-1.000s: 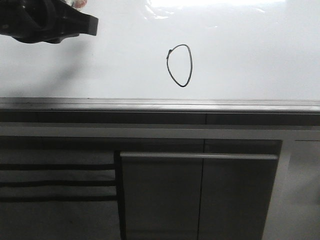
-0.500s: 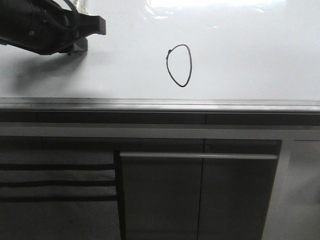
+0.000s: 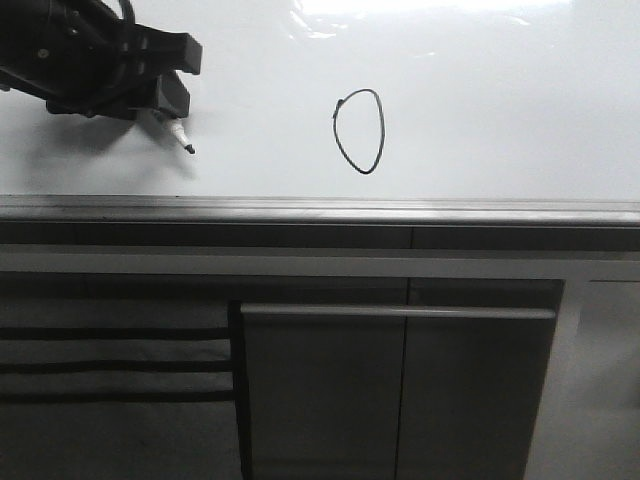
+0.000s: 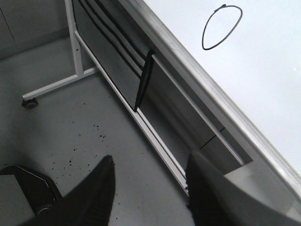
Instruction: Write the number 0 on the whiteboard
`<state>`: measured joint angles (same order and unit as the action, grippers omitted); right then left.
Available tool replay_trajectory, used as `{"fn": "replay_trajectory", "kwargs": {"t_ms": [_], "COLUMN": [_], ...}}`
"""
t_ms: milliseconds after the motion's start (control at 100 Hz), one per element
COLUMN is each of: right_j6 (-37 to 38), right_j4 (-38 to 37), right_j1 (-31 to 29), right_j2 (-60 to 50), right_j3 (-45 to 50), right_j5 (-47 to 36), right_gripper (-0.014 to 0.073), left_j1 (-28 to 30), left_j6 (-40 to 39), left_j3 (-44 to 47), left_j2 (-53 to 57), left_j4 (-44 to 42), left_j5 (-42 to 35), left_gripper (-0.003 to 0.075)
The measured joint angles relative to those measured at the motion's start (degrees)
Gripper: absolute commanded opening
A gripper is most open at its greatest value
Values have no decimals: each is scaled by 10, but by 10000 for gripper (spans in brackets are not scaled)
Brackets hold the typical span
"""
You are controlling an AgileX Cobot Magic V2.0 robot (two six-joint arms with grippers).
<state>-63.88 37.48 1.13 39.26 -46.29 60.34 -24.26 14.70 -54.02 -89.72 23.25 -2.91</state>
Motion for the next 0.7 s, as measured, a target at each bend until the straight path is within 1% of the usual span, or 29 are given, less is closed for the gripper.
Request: {"fn": "replay_trajectory", "kwargs": {"t_ms": [170,340,460,510,580,650,700], "right_j6": [0,0,15,42,110,206,302], "right_j4": [0,0,-13,-34,-83,-147,-203], "right_j1": [0,0,0,0,0,0,0], "right_j2": [0,0,0,0,0,0,0], "right_j3": [1,1,1,1,1,1,1], "right_j5": [0,0,-4,-10,-20,-25,-25], "right_gripper": [312,312,312,312,312,311,311], "left_j1": [3,3,3,3,3,3,3], "left_j6": [0,0,0,0,0,-1,-16], "left_j3": [0,0,0,0,0,0,0], "left_j2": [51,134,200,230,272,314,342], "left_j4": [-79,-157,-190,-205,-229,-253,-269], "left_j5": [95,198,295,342,418,493,534], "left_gripper": [409,409,409,409,409,409,408]}}
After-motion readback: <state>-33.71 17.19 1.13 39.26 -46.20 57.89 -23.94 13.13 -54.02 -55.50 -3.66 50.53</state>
